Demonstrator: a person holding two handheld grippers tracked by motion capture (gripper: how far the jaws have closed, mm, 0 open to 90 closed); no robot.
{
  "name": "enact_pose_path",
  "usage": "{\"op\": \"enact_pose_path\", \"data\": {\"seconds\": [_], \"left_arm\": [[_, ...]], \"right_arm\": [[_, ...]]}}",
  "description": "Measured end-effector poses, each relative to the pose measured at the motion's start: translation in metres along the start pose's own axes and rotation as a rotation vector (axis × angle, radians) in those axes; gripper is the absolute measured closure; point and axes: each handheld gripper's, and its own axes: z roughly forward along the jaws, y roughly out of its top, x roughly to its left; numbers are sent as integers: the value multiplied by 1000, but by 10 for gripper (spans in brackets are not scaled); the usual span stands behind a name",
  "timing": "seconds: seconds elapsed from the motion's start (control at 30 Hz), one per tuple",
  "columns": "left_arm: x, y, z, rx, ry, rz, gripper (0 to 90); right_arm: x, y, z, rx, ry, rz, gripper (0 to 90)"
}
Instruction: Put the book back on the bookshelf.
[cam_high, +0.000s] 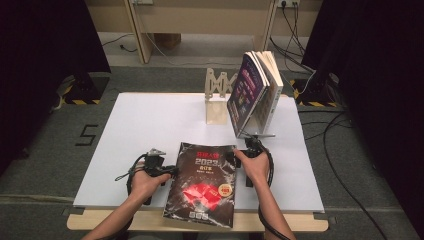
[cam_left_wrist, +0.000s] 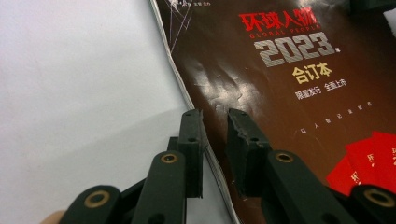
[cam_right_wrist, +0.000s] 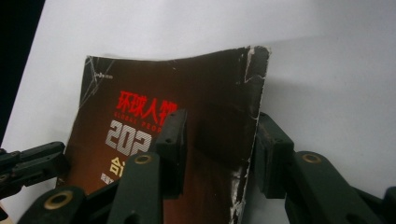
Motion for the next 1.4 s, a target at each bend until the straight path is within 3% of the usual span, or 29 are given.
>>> {"op": "enact_pose_path", "data": {"seconds": [0.27,0.47,0.6,0.73,0.9,1.17,1.4], "left_arm": [[0,0,0,-2,5,10,756],[0,0,0,-3,1,19,755],[6,-1,-1,-8,-43,0,743],[8,-2,-3,-24,-67,-5,702],[8,-2,-10,-64,-47,4,605],[17,-6,-21,-93,-21,-6,518],[21,-14,-24,-103,-22,-12,504]], "right_arm": [[8,4,4,-7,2,-28,635],[11,7,3,-4,0,-80,794],[15,9,-3,-4,30,-86,858],[18,10,-7,-15,52,-72,868],[23,10,-15,-50,81,-81,871],[30,13,-33,-102,66,-132,871],[38,15,-38,-127,72,-149,871]]}}
